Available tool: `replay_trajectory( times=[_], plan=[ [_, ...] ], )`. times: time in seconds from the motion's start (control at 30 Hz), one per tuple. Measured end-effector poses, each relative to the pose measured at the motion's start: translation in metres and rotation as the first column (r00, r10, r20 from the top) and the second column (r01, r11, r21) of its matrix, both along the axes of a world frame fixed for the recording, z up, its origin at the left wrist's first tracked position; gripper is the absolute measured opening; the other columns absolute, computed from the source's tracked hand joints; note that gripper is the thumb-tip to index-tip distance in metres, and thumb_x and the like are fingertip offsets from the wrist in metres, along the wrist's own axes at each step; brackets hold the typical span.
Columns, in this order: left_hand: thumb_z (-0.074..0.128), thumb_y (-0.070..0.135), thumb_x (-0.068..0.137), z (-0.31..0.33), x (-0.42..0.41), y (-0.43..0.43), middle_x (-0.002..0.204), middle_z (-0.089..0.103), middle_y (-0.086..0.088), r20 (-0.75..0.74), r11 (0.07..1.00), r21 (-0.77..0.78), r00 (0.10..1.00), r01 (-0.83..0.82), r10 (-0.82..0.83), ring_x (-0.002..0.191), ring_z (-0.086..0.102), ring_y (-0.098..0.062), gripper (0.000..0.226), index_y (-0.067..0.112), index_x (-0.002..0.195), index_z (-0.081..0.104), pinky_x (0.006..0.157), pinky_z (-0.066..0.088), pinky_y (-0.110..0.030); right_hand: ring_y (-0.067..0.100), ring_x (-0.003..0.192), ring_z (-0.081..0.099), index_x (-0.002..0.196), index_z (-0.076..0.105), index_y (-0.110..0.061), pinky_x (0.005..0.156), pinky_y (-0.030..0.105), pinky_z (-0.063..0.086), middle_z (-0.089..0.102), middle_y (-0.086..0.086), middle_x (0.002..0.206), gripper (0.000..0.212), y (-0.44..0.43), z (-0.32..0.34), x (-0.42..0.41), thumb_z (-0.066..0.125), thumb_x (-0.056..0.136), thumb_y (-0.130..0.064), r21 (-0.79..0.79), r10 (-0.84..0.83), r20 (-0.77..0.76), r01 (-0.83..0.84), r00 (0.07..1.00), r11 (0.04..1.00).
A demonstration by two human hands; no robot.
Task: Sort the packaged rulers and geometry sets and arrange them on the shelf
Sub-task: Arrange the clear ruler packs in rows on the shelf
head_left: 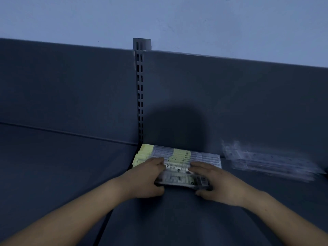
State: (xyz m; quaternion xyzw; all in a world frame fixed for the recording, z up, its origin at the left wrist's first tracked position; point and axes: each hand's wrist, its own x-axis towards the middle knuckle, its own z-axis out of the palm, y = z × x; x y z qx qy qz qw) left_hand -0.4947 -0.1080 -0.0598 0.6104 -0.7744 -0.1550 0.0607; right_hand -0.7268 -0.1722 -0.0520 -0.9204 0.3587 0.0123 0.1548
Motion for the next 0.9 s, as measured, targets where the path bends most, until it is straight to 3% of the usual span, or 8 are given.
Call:
replay_trajectory(
  times=[0.1,0.2,0.27,0.37,0.5,0.57,0.73,0.9],
  plan=[
    [0.057,0.045,0.087,-0.001,0.002,0.004,0.158,0.005,0.003,0.012,0.999,0.055,1.0,0.004,-0.005,0.144,0.004,-0.008,0.071,0.012,0.144,0.031,0.109,0.01,-0.014,-0.002,0.141,0.006,0.146,0.027,-0.034,0.11,0.012,0.007,0.01,-0.02,0.154,0.078,0.002,-0.002,-0.001,0.056,0.079,-0.063,0.02,0.014,-0.007,-0.014,1.0,1.0],
    [0.046,0.055,0.09,0.0,0.0,0.006,0.158,0.006,0.0,0.049,0.999,0.043,0.999,0.003,-0.005,0.145,0.002,-0.01,0.073,0.013,0.146,0.026,0.116,0.008,-0.023,-0.004,0.14,0.005,0.146,0.027,-0.029,0.111,0.012,0.001,0.015,-0.014,0.156,0.095,0.005,-0.007,0.005,0.019,0.07,-0.084,-0.077,-0.002,0.066,0.007,0.998,0.997],
    [0.028,0.06,0.092,-0.001,-0.001,-0.003,0.159,-0.002,-0.002,0.115,0.999,0.012,0.993,-0.036,0.034,0.146,-0.006,-0.012,0.076,0.014,0.15,0.012,0.116,-0.004,-0.028,-0.004,0.139,0.0,0.149,0.017,-0.021,0.113,0.016,-0.003,0.01,-0.01,0.157,0.087,0.003,-0.01,0.014,0.015,0.08,-0.074,-0.101,-0.096,0.098,0.106,0.99,0.989],
    [-0.004,0.07,0.074,-0.007,0.005,-0.022,0.158,-0.014,-0.004,0.248,0.993,-0.028,0.962,-0.11,0.114,0.145,-0.015,-0.016,0.095,0.014,0.151,-0.001,0.115,-0.012,-0.034,0.009,0.144,-0.013,0.15,-0.004,-0.014,0.117,0.028,-0.008,-0.01,-0.002,0.158,0.077,-0.003,-0.016,0.027,0.014,0.091,-0.061,-0.086,-0.252,-0.025,0.249,0.967,0.965],
    [0.014,0.061,0.094,-0.017,0.01,-0.024,0.155,-0.025,-0.005,0.263,0.981,0.112,0.956,-0.161,0.127,0.144,-0.018,-0.019,0.078,0.014,0.148,-0.016,0.117,-0.009,-0.034,0.012,0.142,-0.021,0.149,-0.011,-0.016,0.115,0.034,-0.013,-0.019,-0.001,0.156,0.106,-0.004,-0.028,0.029,-0.012,0.06,-0.073,-0.106,-0.279,-0.12,0.267,0.953,0.958],
    [0.01,0.065,0.09,-0.016,0.008,-0.019,0.155,-0.024,-0.005,0.27,0.981,0.108,0.955,-0.16,0.125,0.145,-0.016,-0.019,0.081,0.014,0.148,-0.016,0.118,-0.008,-0.034,0.015,0.142,-0.022,0.149,-0.011,-0.019,0.115,0.037,-0.013,-0.02,-0.001,0.156,0.108,-0.003,-0.026,0.026,-0.011,0.057,-0.076,-0.095,-0.278,-0.131,0.267,0.952,0.959],
    [-0.03,0.079,0.049,-0.021,0.012,-0.029,0.159,-0.011,-0.004,0.23,0.988,-0.053,0.961,-0.147,0.155,0.146,-0.007,-0.016,0.122,0.016,0.151,-0.003,0.116,-0.006,-0.031,0.017,0.142,-0.022,0.149,-0.009,-0.02,0.117,0.038,-0.013,-0.021,0.0,0.156,0.115,-0.01,-0.023,0.021,-0.005,0.054,-0.084,-0.1,-0.329,-0.138,0.317,0.934,0.943],
    [-0.032,0.084,0.043,-0.026,0.02,-0.038,0.158,-0.014,-0.002,0.172,0.994,-0.019,0.979,-0.11,0.112,0.145,-0.011,-0.012,0.128,0.018,0.15,-0.007,0.114,-0.01,-0.029,0.017,0.142,-0.023,0.15,-0.009,-0.022,0.116,0.041,-0.015,-0.022,-0.002,0.156,0.115,-0.012,-0.022,0.02,0.0,0.054,-0.085,-0.066,-0.332,-0.153,0.326,0.931,0.943]
  ],
)
